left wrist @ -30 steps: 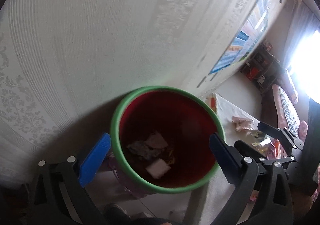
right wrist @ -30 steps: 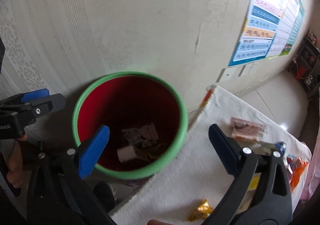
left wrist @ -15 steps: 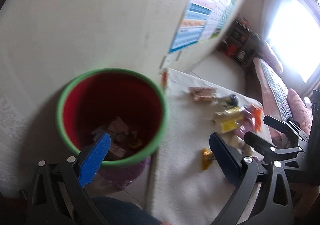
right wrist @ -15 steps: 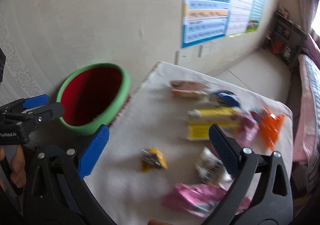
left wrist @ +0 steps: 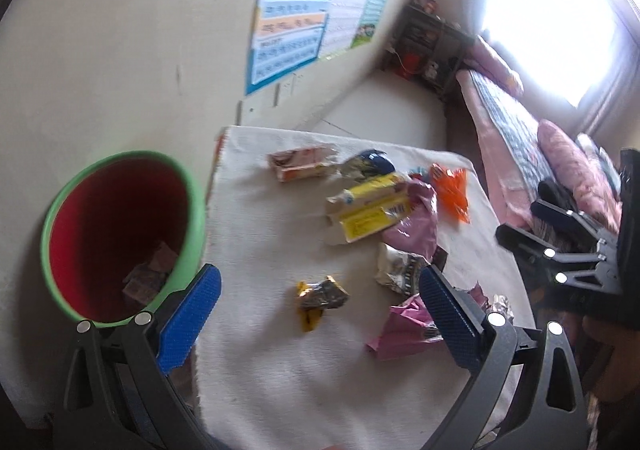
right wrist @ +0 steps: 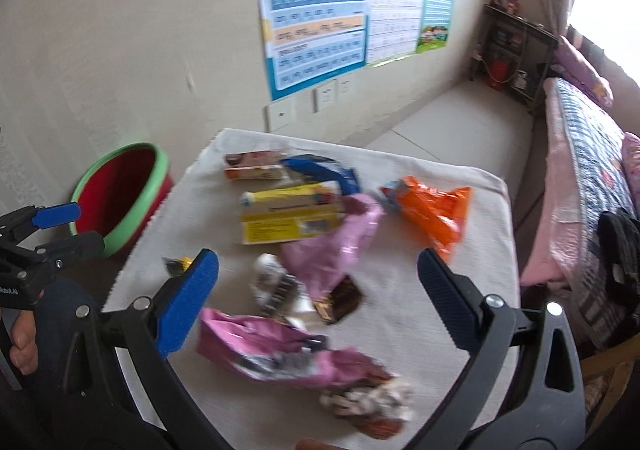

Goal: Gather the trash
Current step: 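Move both tools back over the table toward the remaining trash, then grasp the yellow box with the left tool while the right tool grasps the orange bag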

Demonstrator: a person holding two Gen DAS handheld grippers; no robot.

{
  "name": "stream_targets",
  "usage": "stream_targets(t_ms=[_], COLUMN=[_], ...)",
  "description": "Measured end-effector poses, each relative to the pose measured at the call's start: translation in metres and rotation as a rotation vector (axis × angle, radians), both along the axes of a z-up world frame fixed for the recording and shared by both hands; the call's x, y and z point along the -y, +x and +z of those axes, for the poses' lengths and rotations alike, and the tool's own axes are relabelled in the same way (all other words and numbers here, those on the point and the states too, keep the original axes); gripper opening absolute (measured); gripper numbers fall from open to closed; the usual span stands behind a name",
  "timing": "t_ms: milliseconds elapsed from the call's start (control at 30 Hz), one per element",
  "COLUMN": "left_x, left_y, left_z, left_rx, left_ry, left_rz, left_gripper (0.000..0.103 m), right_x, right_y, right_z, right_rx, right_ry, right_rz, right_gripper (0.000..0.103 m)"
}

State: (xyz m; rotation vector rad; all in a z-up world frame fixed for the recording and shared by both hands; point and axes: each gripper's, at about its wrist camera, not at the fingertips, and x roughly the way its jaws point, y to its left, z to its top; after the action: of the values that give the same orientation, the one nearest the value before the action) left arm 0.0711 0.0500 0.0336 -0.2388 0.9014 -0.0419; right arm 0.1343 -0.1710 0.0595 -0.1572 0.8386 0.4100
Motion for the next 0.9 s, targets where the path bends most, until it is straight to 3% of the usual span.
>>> stream_targets(t_ms=[400, 900], left_x=[0.026, 0.039], left_y=[0.040, 0.107], left_z=[-0.011, -0.040], left_rx=[-0.049, -0.126], left_ry=[0.042, 0.047], left_rz=[-0.083, -0.204], left_gripper=[0.095, 0.095], right_x=[0.052, 0.060], right_y=[0.026, 0.085], right_z=[-0.021, -0.057], right_rx=[-0.009, -0.053], right_ry=[-0.078, -0.195], right_rz=[-0.065, -0.015], right_gripper=[0.098, 0.098])
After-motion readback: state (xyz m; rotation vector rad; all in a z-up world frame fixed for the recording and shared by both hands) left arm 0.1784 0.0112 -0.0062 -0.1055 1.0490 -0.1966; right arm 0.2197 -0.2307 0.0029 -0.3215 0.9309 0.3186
